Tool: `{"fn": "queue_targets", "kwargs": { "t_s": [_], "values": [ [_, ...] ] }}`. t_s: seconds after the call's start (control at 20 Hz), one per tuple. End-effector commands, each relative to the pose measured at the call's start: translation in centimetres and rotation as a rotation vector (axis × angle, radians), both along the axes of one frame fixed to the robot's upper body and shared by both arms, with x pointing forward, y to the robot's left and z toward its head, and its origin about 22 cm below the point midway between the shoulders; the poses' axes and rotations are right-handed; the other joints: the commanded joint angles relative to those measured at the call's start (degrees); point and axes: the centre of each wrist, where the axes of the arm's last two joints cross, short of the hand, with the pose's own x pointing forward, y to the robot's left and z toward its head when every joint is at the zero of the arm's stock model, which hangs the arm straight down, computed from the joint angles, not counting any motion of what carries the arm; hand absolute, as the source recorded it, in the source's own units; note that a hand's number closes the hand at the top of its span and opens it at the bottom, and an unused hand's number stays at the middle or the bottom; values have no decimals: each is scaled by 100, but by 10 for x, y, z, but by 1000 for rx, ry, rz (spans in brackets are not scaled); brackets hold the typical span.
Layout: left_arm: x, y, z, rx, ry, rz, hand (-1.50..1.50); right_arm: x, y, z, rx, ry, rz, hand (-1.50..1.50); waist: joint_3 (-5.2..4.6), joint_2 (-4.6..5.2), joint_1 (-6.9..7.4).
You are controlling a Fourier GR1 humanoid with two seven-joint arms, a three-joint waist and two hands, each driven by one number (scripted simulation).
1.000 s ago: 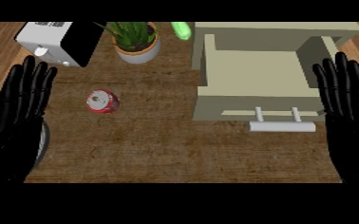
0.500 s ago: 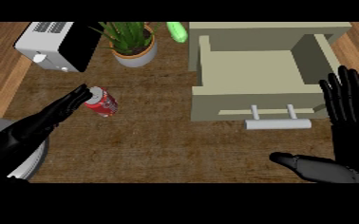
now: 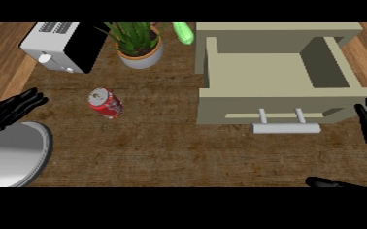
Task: Pick up the can, place it into the drawer and close the drawer
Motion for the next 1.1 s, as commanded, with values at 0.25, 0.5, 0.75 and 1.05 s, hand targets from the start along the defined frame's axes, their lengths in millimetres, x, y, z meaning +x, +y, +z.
{"fn": "queue_targets", "kwargs": {
  "t_s": [0.25, 0.5, 0.75, 1.05],
  "values": [
    [-9, 28, 10, -26, 51, 28, -150, -40, -45, 4, -17, -19, 5, -150, 4, -11, -13],
    [5, 22, -5, -96, 162, 51, -150, -48, -33, -11, -10, -2, -5, -150, 3, -1, -50],
    [13, 6, 3, -113, 238, 35, -150, -48, -53, -34, 6, 2, -6, -150, 6, 0, -18],
    [35, -17, -7, -125, 312, 31, -150, -50, -61, -15, 6, 10, 6, -150, 2, 4, -21]
  ]
}}
